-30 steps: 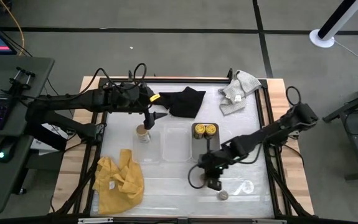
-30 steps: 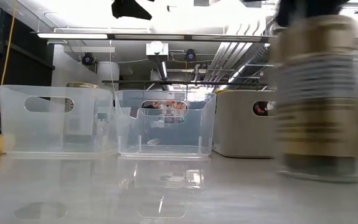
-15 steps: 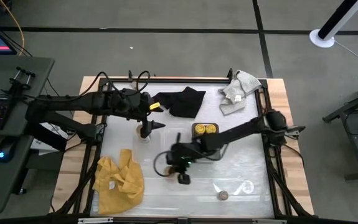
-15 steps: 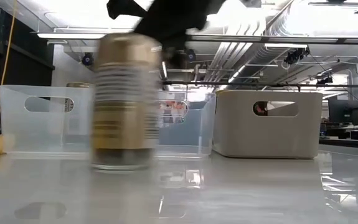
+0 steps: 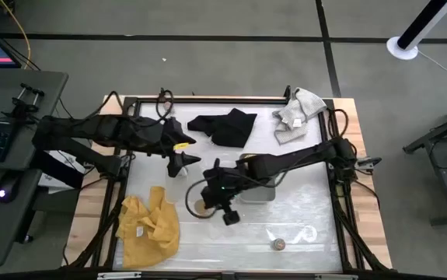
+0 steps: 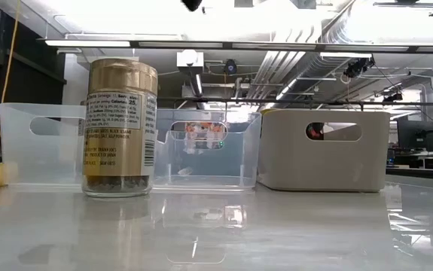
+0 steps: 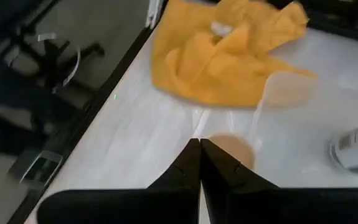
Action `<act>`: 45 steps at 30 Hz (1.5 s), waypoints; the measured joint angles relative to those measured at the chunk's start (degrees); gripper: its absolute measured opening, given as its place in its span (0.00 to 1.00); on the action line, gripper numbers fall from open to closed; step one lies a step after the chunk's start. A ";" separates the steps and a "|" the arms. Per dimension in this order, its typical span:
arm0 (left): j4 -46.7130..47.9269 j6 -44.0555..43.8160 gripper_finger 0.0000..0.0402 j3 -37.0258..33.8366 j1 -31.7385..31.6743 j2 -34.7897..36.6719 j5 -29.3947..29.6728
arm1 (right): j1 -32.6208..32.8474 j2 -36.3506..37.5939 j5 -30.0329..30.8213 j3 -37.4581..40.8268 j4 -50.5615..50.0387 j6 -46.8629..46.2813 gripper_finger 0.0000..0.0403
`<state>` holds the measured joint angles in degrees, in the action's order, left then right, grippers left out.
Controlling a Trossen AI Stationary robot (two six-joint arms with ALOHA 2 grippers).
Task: Sort spices by type
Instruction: Put the gold seasoning bottle into the left transparent bin
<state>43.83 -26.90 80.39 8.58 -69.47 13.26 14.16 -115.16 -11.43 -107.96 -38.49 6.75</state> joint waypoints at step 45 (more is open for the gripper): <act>8.73 14.49 0.80 1.89 11.68 -29.61 -12.61 | 13.87 40.79 30.05 47.41 -3.21 -52.95 0.00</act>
<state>52.56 -12.41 82.28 20.26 -99.08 0.65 28.03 -74.37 18.62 -60.55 -41.71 -46.19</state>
